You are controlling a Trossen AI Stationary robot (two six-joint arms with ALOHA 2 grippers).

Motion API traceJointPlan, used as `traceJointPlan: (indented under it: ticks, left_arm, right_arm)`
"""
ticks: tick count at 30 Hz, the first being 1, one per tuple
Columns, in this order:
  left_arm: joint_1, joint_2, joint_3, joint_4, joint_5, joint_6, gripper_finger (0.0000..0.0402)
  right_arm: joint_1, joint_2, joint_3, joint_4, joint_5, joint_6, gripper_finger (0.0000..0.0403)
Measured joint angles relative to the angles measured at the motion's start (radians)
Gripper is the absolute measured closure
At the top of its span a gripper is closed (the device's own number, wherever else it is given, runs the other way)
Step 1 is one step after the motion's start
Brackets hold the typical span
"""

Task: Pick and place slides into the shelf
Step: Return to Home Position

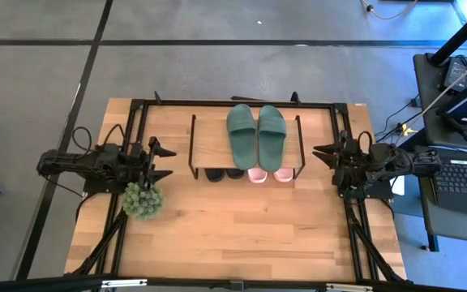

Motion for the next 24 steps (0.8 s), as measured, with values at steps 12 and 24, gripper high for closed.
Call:
traceJointPlan:
  ticks: [12, 24]
  left_arm:
    - [0.000, 0.000, -0.005, -0.002, -0.020, 0.007, 0.0095]
    - [0.000, 0.000, -0.005, -0.059, -0.020, 0.015, 0.0095]
  right_arm:
    - [-0.001, 0.001, -0.204, 0.236, -0.001, -0.043, 0.0314]
    - [0.000, 0.003, -0.256, 0.312, -0.035, -0.026, 0.0314]
